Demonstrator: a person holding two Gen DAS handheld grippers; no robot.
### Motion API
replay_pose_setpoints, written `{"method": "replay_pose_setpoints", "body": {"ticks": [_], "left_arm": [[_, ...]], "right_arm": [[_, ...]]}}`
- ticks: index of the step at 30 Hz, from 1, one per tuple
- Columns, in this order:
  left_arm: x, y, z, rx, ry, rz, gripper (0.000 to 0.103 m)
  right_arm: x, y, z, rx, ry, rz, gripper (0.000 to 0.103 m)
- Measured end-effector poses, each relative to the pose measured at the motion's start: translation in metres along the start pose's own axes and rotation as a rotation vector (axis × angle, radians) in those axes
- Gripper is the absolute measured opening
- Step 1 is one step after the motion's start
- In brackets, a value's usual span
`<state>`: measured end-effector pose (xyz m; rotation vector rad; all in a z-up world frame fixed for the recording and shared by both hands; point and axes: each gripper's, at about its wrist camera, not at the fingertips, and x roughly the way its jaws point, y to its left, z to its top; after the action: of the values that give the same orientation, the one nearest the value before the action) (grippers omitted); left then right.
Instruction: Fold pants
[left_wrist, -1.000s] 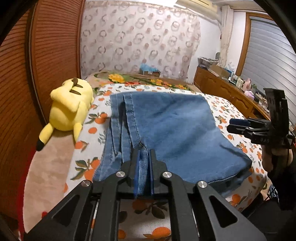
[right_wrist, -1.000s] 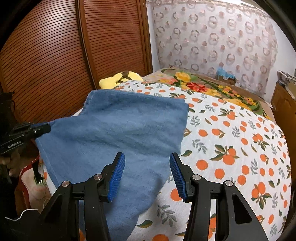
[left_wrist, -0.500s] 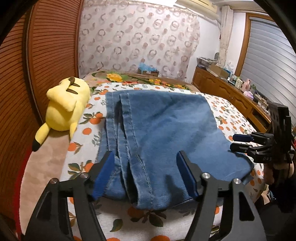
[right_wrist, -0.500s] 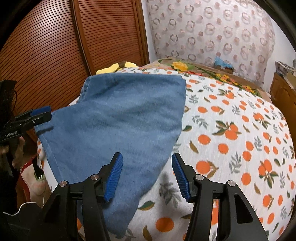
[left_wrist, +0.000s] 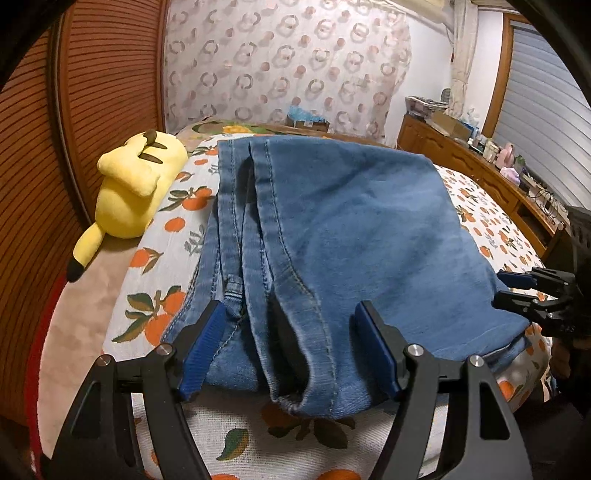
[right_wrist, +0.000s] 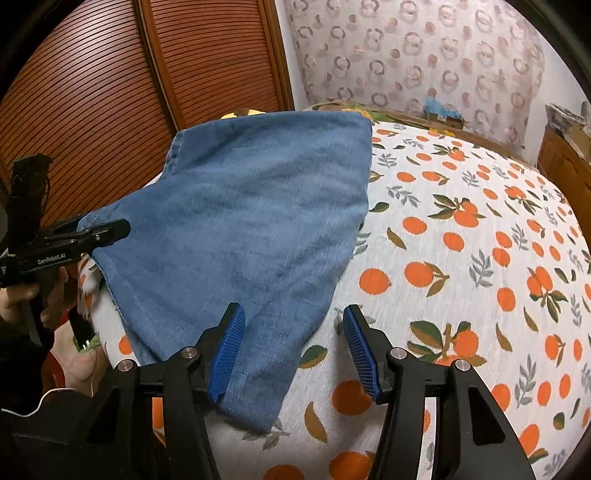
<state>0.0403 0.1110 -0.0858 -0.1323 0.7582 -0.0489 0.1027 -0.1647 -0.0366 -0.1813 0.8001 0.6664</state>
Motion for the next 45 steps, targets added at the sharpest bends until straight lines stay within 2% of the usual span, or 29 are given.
{"method": "replay_pose_setpoints", "body": {"ticks": [6, 12, 20, 26, 32, 37, 40, 41, 42, 45], "left_arm": [[0.002, 0.001, -0.003, -0.003, -0.006, -0.002, 0.073], [0.003, 0.0, -0.004, -0.006, -0.01, -0.002, 0.073], [0.003, 0.0, -0.004, -0.006, -0.012, -0.001, 0.074], [0.003, -0.002, -0.006, -0.008, -0.018, 0.0, 0.075], [0.003, -0.002, -0.006, -0.007, -0.018, 0.0, 0.075], [0.003, -0.002, -0.006, -0.008, -0.017, 0.0, 0.075], [0.003, -0.003, -0.006, -0.006, -0.017, 0.0, 0.076], [0.004, -0.003, -0.006, -0.003, -0.016, 0.0, 0.076], [0.004, -0.002, -0.006, -0.001, -0.015, 0.001, 0.076], [0.004, -0.002, -0.004, -0.003, -0.008, 0.004, 0.076]], "right_arm": [[-0.001, 0.001, 0.003, -0.013, 0.0, 0.0, 0.057], [0.0, -0.009, 0.023, -0.019, -0.034, -0.026, 0.057], [0.034, -0.023, 0.053, -0.013, -0.019, -0.048, 0.057], [0.056, -0.027, 0.054, 0.0, 0.016, -0.03, 0.057], [0.062, -0.025, 0.058, -0.021, 0.006, -0.03, 0.057], [0.067, -0.019, 0.061, -0.064, 0.011, -0.03, 0.046], [0.068, -0.02, 0.062, -0.064, 0.005, -0.015, 0.026], [0.066, -0.021, 0.062, -0.066, -0.002, -0.014, 0.015], [0.064, -0.021, 0.062, -0.073, -0.008, -0.018, 0.011], [0.051, -0.017, 0.061, -0.093, -0.06, -0.037, 0.009]]}}
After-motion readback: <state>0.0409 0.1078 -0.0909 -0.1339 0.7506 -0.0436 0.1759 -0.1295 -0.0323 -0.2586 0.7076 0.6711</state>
